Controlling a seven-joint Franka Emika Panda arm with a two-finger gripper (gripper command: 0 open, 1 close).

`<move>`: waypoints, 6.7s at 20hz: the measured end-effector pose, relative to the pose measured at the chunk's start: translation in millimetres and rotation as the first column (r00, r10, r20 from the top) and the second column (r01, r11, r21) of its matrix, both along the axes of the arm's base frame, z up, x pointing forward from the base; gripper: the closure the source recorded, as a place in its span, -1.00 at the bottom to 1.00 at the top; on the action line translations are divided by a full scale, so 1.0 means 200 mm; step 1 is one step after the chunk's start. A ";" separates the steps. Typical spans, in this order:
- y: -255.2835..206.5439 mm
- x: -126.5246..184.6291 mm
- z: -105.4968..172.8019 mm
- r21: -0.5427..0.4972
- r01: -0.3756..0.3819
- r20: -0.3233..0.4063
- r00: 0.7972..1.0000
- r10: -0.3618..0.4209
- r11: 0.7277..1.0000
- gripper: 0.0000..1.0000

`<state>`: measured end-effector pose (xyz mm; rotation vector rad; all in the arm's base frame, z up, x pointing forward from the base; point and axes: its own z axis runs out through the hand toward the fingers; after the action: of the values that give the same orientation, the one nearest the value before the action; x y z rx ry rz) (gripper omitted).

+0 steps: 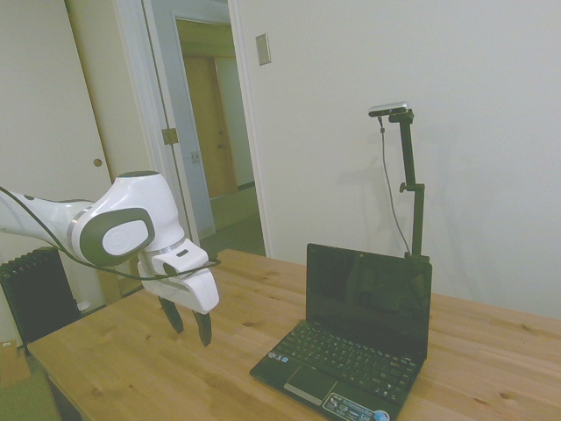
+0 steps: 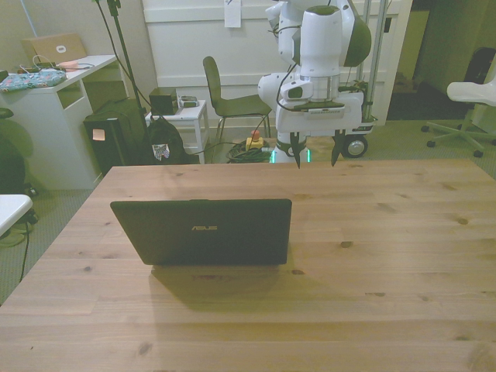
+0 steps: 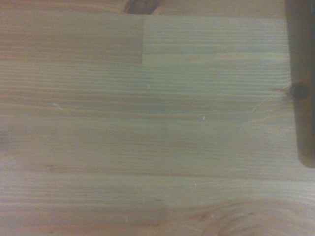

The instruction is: Close the laptop

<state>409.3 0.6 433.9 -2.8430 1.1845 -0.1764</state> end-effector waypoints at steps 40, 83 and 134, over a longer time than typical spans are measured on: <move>-0.88 0.88 1.02 -0.128 0.138 0.181 0.977 -0.113 0.982 -1.00; -1.29 1.43 0.59 -0.036 0.160 0.201 0.968 -0.150 0.986 1.00; -0.92 0.54 0.22 0.089 0.204 0.077 0.975 -0.211 0.975 1.00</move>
<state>518.2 -182.8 477.3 -2.6112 1.4339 -0.2509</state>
